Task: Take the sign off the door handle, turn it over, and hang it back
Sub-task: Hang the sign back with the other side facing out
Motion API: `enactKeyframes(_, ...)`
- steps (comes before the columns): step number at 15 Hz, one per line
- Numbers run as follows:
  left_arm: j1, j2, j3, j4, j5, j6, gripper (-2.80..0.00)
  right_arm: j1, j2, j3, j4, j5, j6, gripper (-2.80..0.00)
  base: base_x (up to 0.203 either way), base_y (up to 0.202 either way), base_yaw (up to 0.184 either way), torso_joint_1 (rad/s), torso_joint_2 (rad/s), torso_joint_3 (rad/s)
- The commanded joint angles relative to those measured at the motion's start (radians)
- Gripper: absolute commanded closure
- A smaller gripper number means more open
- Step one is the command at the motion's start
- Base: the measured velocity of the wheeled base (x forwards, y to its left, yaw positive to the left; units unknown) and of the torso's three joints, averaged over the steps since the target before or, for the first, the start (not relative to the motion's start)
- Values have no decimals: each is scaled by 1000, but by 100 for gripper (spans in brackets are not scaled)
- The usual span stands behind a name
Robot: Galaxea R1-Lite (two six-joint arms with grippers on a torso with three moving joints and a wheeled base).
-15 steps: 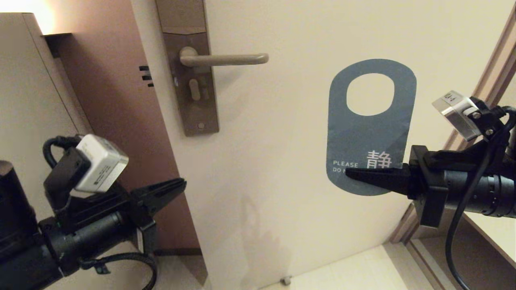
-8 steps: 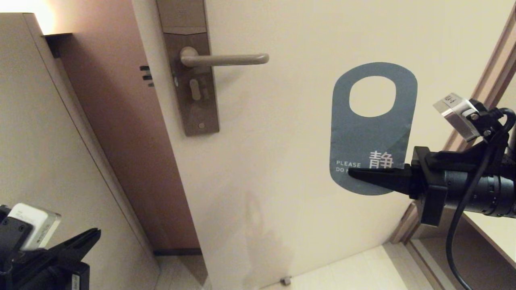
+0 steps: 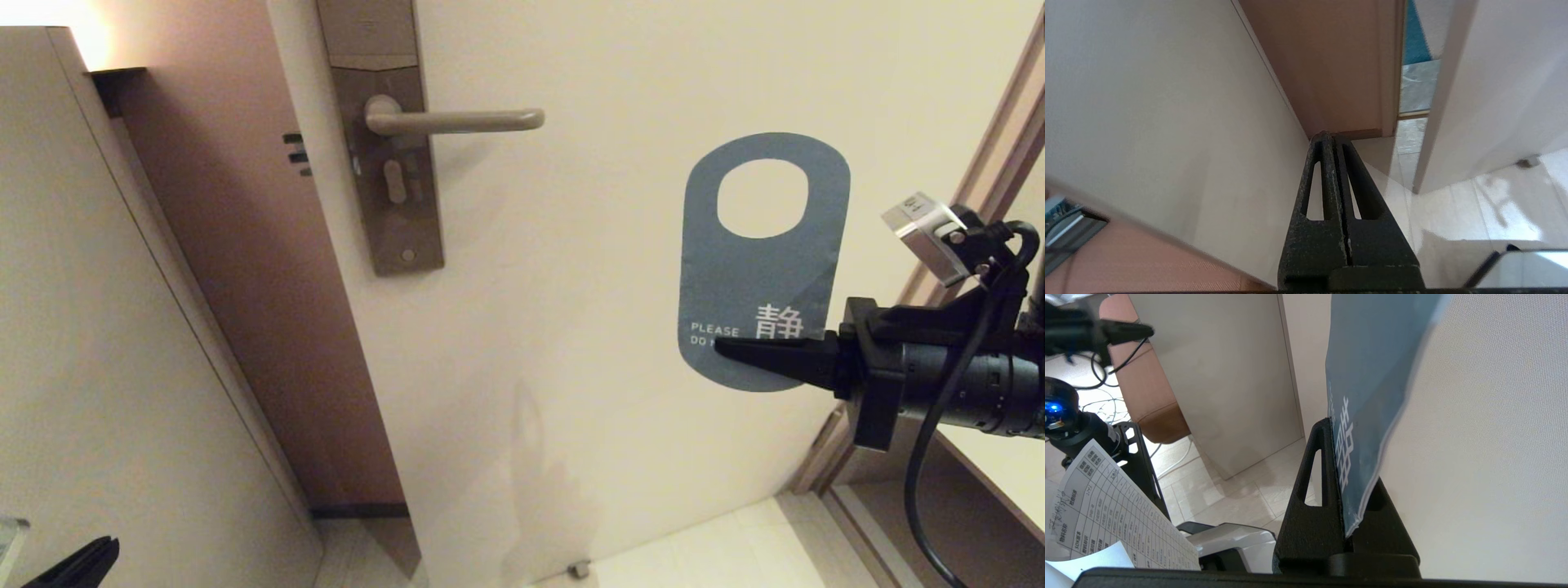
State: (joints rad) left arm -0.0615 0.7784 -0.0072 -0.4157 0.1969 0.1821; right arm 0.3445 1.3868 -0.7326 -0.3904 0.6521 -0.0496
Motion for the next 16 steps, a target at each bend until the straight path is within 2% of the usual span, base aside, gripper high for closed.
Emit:
enactKeyframes(1,1,-160,6,75,-13,-1,0,-1,3,-3,-2,4,-1,0,0,0,0,0,0,0)
enactKeyframes(3,1,-321,5,196,-66,-2,0,-1,3,-7,-2,4,-1,0,0,0,0,0,0,0)
enactKeyframes(5,15,-500,-1,335,-164,-4,0,-2,3,-4,-2,4,-1,0,0,0,0,0,0,0)
enactKeyframes(7,41,-599,-1,423,-239,-28,0,-2,3,-4,-2,4,-1,0,0,0,0,0,0,0)
enactKeyframes(9,50,-656,0,440,-247,-63,0,-2,3,-4,-2,4,-1,0,0,0,0,0,0,0)
enactKeyframes(12,55,-777,2,438,-246,-72,0,-2,4,-4,-2,4,-1,0,0,0,0,0,0,0)
enactKeyframes(16,57,-778,3,436,-237,-76,0,-2,9,-8,-4,4,-2,0,0,0,0,0,0,0)
